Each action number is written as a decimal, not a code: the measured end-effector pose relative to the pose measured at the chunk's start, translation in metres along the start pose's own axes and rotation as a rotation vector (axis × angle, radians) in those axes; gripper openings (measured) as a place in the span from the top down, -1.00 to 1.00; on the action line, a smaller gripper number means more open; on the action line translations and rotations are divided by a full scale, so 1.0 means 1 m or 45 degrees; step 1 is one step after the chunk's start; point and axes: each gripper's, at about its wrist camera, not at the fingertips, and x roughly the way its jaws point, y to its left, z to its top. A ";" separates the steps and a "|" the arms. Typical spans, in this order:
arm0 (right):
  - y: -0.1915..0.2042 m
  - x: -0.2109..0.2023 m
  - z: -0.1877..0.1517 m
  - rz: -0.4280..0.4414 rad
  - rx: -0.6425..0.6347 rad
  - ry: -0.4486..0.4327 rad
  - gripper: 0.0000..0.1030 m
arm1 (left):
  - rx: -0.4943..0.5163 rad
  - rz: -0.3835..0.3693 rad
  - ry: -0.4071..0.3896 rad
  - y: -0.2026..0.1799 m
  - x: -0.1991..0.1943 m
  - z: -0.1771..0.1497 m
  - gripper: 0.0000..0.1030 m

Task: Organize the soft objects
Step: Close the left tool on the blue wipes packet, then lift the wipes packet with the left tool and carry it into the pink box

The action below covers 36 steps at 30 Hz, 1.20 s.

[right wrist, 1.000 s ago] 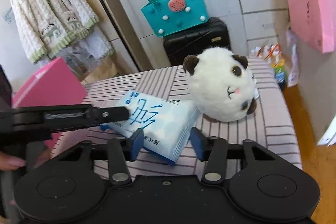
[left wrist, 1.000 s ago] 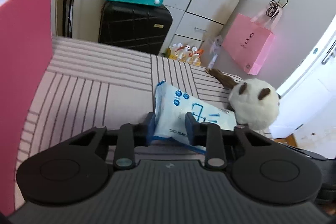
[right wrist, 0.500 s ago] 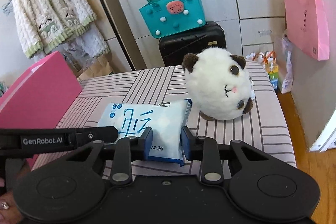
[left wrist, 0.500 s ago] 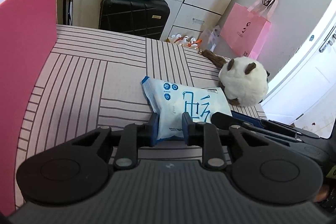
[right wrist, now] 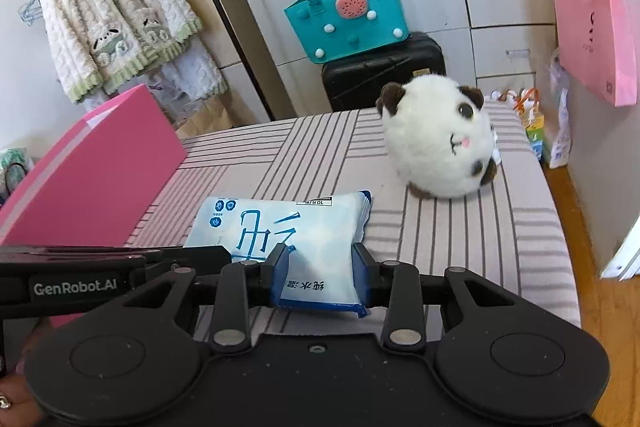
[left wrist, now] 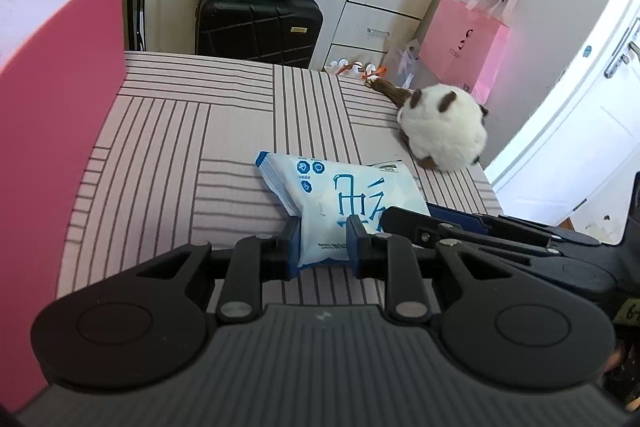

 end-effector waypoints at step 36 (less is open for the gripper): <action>0.102 -0.109 0.027 0.391 -0.374 0.220 0.03 | 0.197 -0.251 0.010 0.028 -0.182 -0.024 0.55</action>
